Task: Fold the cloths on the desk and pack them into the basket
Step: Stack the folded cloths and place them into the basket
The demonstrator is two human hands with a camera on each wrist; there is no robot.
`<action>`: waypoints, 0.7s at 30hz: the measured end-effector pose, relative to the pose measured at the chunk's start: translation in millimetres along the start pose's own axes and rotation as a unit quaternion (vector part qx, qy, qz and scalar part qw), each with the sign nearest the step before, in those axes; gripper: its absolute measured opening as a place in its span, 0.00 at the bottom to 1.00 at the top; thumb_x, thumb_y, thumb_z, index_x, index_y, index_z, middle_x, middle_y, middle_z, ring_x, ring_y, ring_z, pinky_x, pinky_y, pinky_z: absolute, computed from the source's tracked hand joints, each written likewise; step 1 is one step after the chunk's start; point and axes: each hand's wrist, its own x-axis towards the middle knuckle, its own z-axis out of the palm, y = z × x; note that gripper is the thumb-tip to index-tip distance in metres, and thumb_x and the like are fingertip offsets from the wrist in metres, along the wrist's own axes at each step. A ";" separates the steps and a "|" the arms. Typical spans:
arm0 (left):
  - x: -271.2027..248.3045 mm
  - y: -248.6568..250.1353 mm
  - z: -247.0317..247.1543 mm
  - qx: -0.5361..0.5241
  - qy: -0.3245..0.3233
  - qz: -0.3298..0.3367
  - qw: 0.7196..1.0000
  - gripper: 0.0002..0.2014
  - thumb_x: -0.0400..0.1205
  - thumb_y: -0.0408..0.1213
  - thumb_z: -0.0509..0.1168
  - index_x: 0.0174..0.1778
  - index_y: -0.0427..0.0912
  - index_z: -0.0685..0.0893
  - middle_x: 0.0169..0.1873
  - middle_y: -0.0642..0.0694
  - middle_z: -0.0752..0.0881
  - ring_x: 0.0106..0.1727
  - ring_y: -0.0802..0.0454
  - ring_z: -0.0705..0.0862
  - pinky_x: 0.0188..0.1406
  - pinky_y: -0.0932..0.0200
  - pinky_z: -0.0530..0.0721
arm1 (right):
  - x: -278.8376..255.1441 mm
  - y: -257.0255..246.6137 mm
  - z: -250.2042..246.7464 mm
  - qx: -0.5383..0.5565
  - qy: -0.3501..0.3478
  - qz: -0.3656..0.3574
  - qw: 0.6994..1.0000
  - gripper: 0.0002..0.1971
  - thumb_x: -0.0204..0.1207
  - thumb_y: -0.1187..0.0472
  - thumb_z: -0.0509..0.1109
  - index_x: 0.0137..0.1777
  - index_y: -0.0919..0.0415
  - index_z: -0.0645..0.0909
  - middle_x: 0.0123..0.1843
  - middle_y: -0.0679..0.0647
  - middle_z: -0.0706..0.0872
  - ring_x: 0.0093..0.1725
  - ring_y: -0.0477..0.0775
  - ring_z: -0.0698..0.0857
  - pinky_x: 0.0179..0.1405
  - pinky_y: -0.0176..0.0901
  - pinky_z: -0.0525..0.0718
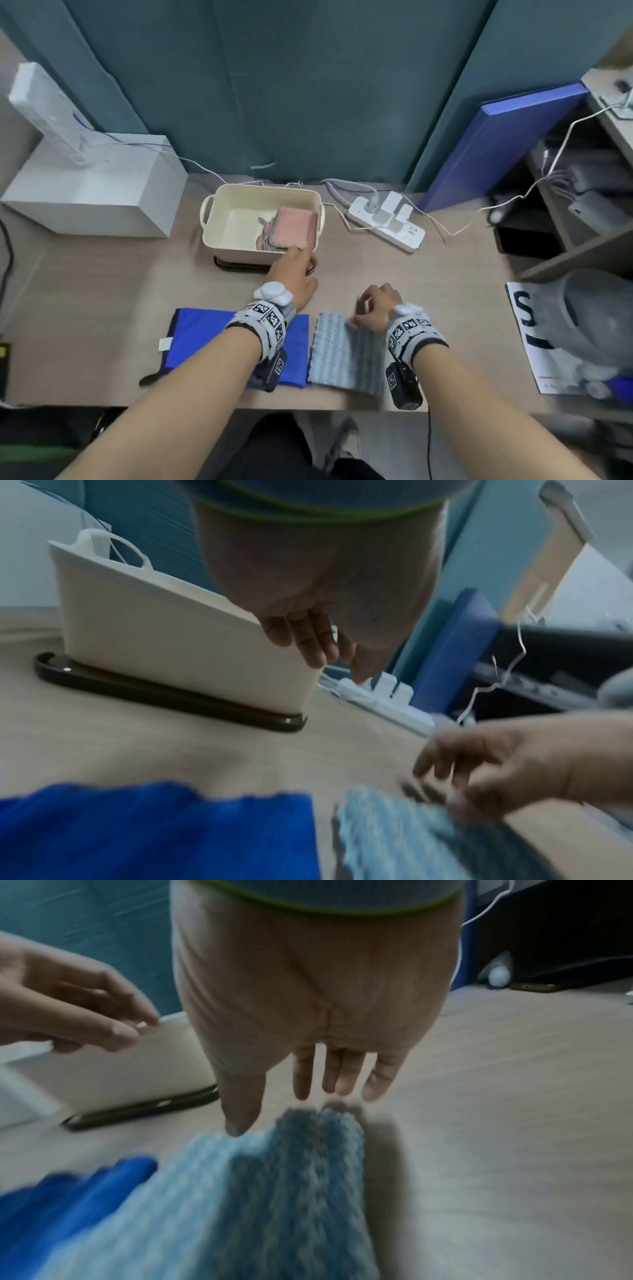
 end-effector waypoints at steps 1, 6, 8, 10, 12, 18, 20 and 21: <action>-14.3 3.5 12.6 0.039 -0.032 0.003 0.999 0.19 0.74 0.45 0.71 0.60 0.54 0.79 0.58 0.49 0.80 0.56 0.42 0.84 0.55 0.48 0.81 | -9.0 5.7 6.9 -0.021 0.011 -0.022 0.999 0.27 0.68 0.41 0.80 0.64 0.47 0.77 0.58 0.48 0.73 0.61 0.52 0.76 0.58 0.50 0.82; -60.0 -26.4 26.1 0.225 -0.144 -0.074 0.961 0.32 0.74 0.54 0.74 0.73 0.52 0.75 0.70 0.48 0.77 0.70 0.43 0.77 0.66 0.48 0.74 | -16.6 -25.6 31.7 -0.026 0.032 -0.138 0.990 0.34 0.72 0.42 0.77 0.76 0.48 0.73 0.71 0.52 0.75 0.70 0.57 0.74 0.67 0.54 0.80; -80.2 -44.2 24.3 0.252 -0.157 -0.096 0.950 0.27 0.72 0.49 0.75 0.68 0.52 0.79 0.69 0.49 0.76 0.71 0.45 0.75 0.68 0.50 0.72 | -16.2 -49.3 47.9 -0.037 0.023 -0.187 0.981 0.37 0.71 0.41 0.78 0.79 0.49 0.72 0.75 0.52 0.74 0.75 0.59 0.72 0.72 0.55 0.78; -90.8 -55.2 25.6 0.254 -0.157 -0.090 0.950 0.22 0.70 0.41 0.75 0.62 0.53 0.81 0.66 0.50 0.77 0.70 0.46 0.75 0.66 0.51 0.70 | -15.9 -66.9 59.3 -0.049 0.004 -0.216 0.975 0.40 0.72 0.41 0.78 0.82 0.49 0.70 0.78 0.53 0.73 0.78 0.60 0.71 0.75 0.55 0.76; -105.5 -58.2 25.9 0.238 -0.148 -0.088 0.956 0.18 0.70 0.37 0.72 0.54 0.56 0.79 0.59 0.51 0.80 0.64 0.46 0.78 0.63 0.51 0.69 | -16.4 -80.6 69.9 -0.073 -0.020 -0.240 0.968 0.40 0.72 0.42 0.79 0.82 0.50 0.71 0.79 0.54 0.72 0.78 0.60 0.70 0.75 0.54 0.76; -128.8 -49.2 -0.9 0.107 -0.112 -0.132 0.979 0.15 0.73 0.46 0.70 0.48 0.57 0.71 0.39 0.56 0.84 0.45 0.44 0.81 0.55 0.49 0.77 | -15.3 -97.2 71.6 -0.038 -0.071 -0.268 0.960 0.12 0.71 0.55 0.80 0.51 0.52 0.83 0.57 0.55 0.84 0.57 0.60 0.83 0.59 0.52 0.83; -131.9 -50.8 -12.7 0.045 -0.113 -0.173 0.977 0.18 0.67 0.51 0.72 0.49 0.63 0.73 0.41 0.56 0.85 0.44 0.45 0.84 0.46 0.47 0.86 | -14.2 -97.0 70.0 0.026 -0.082 -0.265 0.960 0.11 0.70 0.63 0.78 0.41 0.50 0.77 0.44 0.52 0.84 0.45 0.58 0.83 0.51 0.54 0.85; -134.5 -53.1 -21.7 0.030 -0.116 -0.184 0.976 0.17 0.66 0.51 0.73 0.47 0.64 0.75 0.41 0.55 0.85 0.43 0.46 0.85 0.45 0.47 0.87 | -16.1 -101.2 68.4 0.062 -0.086 -0.270 0.957 0.14 0.69 0.67 0.76 0.39 0.50 0.75 0.38 0.51 0.83 0.39 0.55 0.81 0.46 0.53 0.83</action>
